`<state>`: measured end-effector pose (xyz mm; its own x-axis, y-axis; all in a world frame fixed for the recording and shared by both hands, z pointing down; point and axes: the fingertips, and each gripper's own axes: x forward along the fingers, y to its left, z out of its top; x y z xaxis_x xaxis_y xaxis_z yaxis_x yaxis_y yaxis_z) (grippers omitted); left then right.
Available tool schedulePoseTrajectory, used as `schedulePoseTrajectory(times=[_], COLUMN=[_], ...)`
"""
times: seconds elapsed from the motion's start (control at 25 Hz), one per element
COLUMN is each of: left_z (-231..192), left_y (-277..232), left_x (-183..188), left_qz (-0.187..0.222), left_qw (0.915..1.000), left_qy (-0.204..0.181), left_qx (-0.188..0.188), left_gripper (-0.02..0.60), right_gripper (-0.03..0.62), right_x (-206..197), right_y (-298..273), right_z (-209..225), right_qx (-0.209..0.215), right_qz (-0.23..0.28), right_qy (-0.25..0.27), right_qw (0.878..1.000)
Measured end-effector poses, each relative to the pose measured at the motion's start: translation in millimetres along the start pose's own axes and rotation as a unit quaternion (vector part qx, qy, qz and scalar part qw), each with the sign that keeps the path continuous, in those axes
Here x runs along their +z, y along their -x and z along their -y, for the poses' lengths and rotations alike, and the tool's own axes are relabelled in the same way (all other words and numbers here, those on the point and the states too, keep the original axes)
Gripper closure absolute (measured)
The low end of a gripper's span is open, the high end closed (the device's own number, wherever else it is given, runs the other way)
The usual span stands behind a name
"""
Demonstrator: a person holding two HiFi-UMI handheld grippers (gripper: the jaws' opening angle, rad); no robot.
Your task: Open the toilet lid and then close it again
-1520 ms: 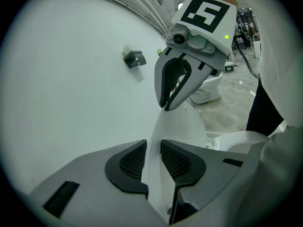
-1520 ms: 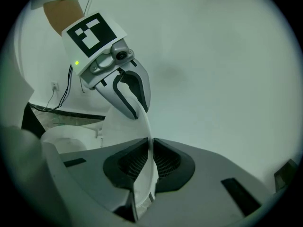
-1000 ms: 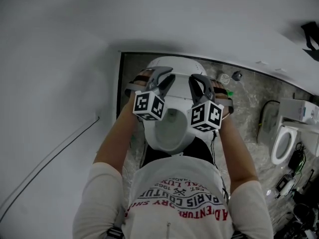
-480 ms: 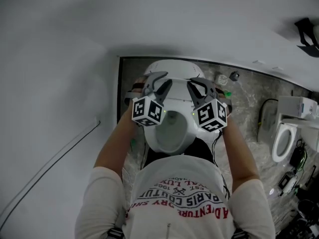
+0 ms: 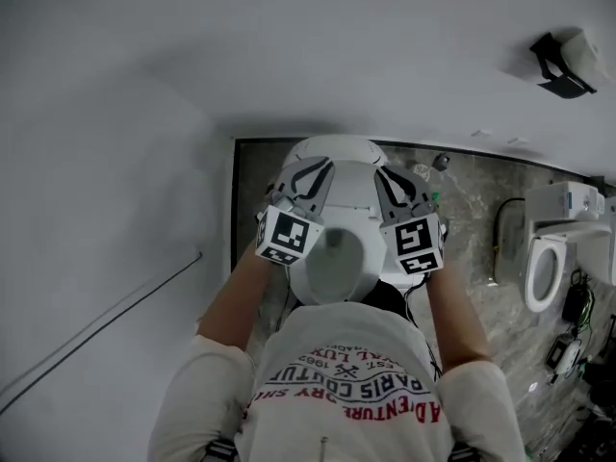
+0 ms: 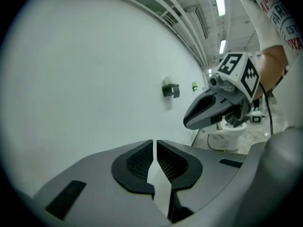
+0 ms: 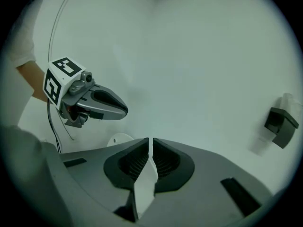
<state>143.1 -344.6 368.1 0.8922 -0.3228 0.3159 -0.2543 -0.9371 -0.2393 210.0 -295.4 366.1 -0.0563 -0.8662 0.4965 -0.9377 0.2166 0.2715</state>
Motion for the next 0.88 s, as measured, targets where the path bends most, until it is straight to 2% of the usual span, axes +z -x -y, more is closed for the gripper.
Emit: schedulePoseTrajectory(times=[0.16,0.28,0.56,0.72,0.88], left_z=[3.9,2.7,15.1,21.1,27.9], left_y=[34.9,69.1,127.3,157.8,175.2], left_x=[31.0,43.9,62.2,65.0,71.1], left_qz=[0.046,0.067,0.094,0.108,0.11], left_qw=[0.9969,0.9938,0.9914,0.9877,0.989], left_qy=[0.063,0.088,0.082,0.102,0.086], left_qx=[-0.004,0.004,0.039,0.048,0.05], left_gripper=[0.569,0.572,0.574,0.574,0.575], right_gripper=[0.564,0.571,0.577,0.577,0.577], right_x=[8.8,17.9,29.4,36.2,44.3], right_y=[34.0,56.7,112.6,134.9,147.0], right_z=[-15.1,-30.7,-42.2,-54.3,-59.7], right_qx=[-0.031,-0.057,-0.126,-0.143,-0.157], right_qz=[0.004,0.008,0.039,0.049,0.066], right_qy=[-0.064,-0.101,-0.151,-0.165,-0.169], right_qw=[0.997,0.993,0.98,0.975,0.971])
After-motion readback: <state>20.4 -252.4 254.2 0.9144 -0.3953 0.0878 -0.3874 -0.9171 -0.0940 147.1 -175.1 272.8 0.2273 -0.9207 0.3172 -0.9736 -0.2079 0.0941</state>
